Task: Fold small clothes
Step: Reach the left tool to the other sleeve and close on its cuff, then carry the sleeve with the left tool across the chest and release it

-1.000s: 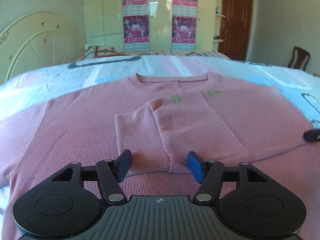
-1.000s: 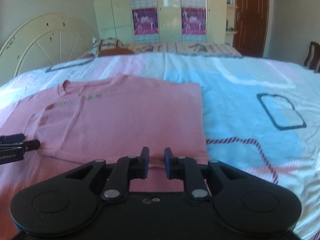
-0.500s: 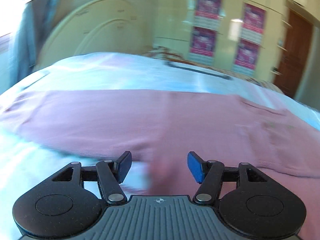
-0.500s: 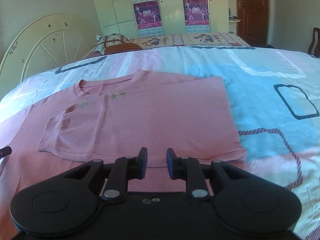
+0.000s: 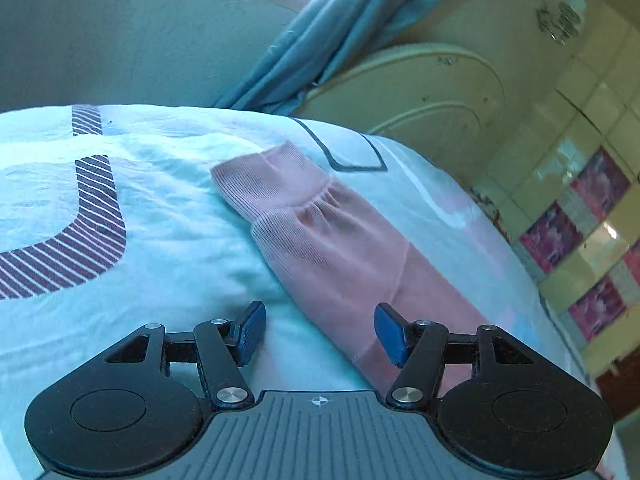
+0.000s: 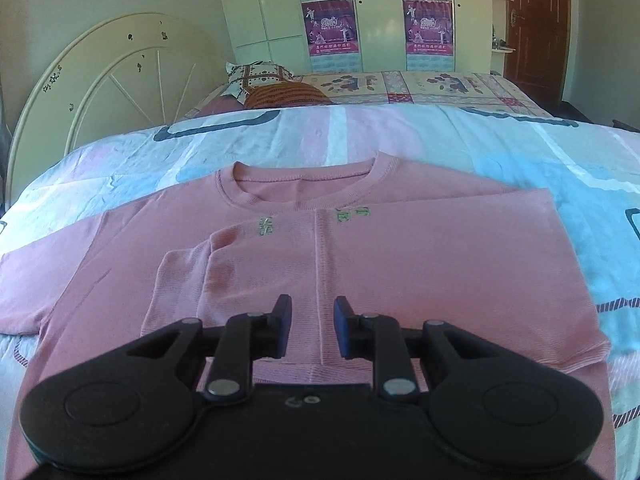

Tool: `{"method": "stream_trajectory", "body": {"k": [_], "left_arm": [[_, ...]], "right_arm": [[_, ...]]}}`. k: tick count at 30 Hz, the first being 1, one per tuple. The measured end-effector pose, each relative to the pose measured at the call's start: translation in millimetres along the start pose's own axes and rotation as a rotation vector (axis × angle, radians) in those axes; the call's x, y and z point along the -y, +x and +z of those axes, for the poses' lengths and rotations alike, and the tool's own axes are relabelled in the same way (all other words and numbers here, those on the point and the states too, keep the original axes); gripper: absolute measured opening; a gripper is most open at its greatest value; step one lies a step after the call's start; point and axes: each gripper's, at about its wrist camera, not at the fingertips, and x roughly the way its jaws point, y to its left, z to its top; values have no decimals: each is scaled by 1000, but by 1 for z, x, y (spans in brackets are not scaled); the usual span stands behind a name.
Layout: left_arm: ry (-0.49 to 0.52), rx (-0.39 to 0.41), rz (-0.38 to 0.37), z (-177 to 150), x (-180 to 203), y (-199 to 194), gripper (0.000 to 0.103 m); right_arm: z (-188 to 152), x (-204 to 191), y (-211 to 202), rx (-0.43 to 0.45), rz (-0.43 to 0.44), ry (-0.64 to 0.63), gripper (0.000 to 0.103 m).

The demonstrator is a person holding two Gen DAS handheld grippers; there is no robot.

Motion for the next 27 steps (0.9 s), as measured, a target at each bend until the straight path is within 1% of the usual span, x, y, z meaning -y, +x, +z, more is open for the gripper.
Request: {"method": "stream_trajectory", "body": {"k": [4, 6, 7, 8, 9, 10, 11, 13, 15, 16, 19, 21, 23, 24, 26, 27], "left_arm": [[-167, 31, -36, 23, -23, 28, 61], [-222, 44, -57, 30, -28, 40, 61], [-234, 45, -63, 32, -28, 46, 61], [-229, 42, -65, 34, -26, 50, 56], [-208, 37, -59, 35, -23, 54, 48], [-179, 22, -39, 36, -20, 60, 21], [-169, 2, -31, 36, -20, 65, 12], [-173, 27, -50, 34, -19, 65, 10], [-113, 65, -84, 30, -2, 56, 10], [-57, 71, -110, 25, 13, 47, 10], [159, 92, -186, 5, 68, 23, 10], [252, 99, -256, -12, 105, 8, 10], [329, 88, -323, -35, 141, -7, 10], [347, 76, -350, -45, 156, -9, 10], [404, 37, -414, -75, 182, -26, 10], [438, 19, -431, -88, 196, -28, 10]], "right_arm": [[3, -12, 3, -7, -11, -28, 23], [5, -14, 4, -6, -18, -35, 23], [6, -15, 4, -7, -24, -35, 23], [7, -14, 5, -7, -29, -31, 24], [8, -12, 6, -7, -32, -25, 24], [8, -10, 7, -11, -37, -17, 24], [8, -7, 8, -17, -40, -7, 24], [7, 2, 11, -27, -45, 24, 24], [5, 8, 12, -33, -58, 44, 24], [5, 11, 11, -31, -64, 50, 24], [4, 23, 7, -20, -71, 78, 24], [3, 29, 5, -16, -73, 87, 24], [4, 35, 1, -8, -74, 96, 24], [4, 38, -1, -3, -74, 104, 24], [4, 44, -5, 6, -70, 118, 24], [3, 48, -8, 9, -69, 123, 24]]}}
